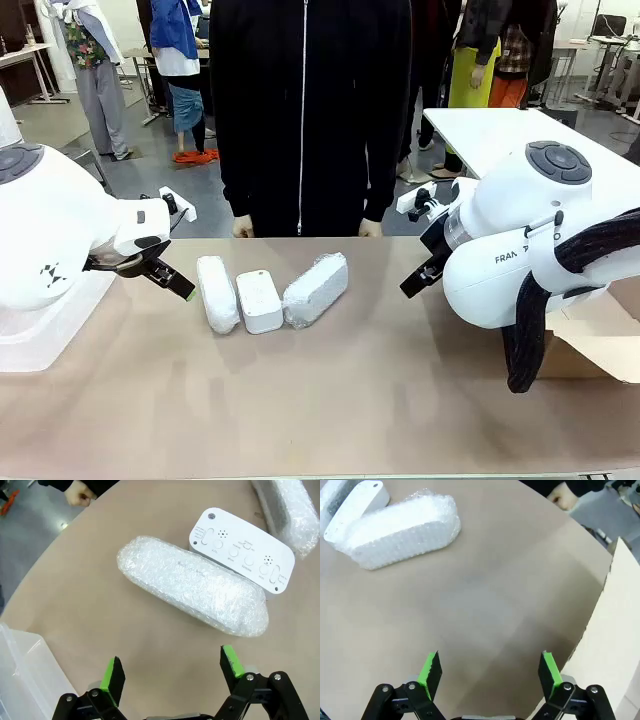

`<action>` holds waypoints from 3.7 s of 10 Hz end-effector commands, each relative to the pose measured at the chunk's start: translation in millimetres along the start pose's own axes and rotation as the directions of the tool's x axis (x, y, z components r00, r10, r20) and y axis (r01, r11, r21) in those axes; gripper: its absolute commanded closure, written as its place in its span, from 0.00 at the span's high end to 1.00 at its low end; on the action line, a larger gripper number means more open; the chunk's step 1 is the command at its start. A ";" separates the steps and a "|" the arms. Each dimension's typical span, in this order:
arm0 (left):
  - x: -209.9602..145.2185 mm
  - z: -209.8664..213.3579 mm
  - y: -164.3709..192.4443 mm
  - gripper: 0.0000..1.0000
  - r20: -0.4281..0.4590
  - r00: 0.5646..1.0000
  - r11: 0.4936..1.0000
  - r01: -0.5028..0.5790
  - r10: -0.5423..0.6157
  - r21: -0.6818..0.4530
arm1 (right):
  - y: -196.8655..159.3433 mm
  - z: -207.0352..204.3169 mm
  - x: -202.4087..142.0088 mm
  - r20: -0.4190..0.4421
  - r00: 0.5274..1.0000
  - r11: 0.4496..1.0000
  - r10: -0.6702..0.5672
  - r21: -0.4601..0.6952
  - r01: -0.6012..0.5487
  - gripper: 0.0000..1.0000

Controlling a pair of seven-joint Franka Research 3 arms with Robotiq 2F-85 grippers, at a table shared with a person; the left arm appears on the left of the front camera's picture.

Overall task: Separate and place wrapped and unwrapped clocks.
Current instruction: Pick up the Digital clock indicated by the person.

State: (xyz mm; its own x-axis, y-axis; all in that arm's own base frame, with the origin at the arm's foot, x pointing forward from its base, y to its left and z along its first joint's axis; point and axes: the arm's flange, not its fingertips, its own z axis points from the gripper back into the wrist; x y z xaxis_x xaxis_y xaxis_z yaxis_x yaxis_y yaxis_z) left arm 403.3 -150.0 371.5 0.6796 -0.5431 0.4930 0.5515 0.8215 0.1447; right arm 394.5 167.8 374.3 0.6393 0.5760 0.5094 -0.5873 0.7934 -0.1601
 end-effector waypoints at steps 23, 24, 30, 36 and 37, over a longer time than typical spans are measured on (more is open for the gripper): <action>-72.9 151.2 44.4 1.00 0.253 0.964 0.979 0.124 -0.081 -0.159 | -9.1 166.7 -16.4 0.278 0.933 0.929 0.229 0.225 -0.295 1.00; -78.9 153.8 40.4 1.00 0.274 0.956 0.971 0.157 -0.104 -0.182 | -10.4 164.8 -17.9 0.307 0.921 0.915 0.238 0.248 -0.319 1.00; -92.7 161.4 37.2 1.00 0.274 0.947 0.958 0.223 -0.169 -0.181 | -18.3 161.3 -25.9 0.354 0.905 0.895 0.235 0.284 -0.343 1.00; -22.7 185.4 79.6 1.00 0.253 0.954 0.961 0.211 -0.163 -0.176 | -29.2 173.1 6.4 0.333 0.913 0.906 0.235 0.265 -0.329 1.00; -22.7 185.4 79.6 1.00 0.253 0.954 0.961 0.211 -0.163 -0.176 | -29.2 173.1 6.4 0.333 0.913 0.906 0.235 0.265 -0.329 1.00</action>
State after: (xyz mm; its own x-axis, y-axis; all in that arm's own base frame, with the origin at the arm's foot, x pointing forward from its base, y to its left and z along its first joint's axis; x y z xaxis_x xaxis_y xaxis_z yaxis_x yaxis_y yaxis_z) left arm 341.7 -40.8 531.0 0.4304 -0.6149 0.6608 0.7622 0.6397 0.0989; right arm 329.9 114.8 528.3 0.2818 0.6544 0.7017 -0.8702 0.4823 -0.1003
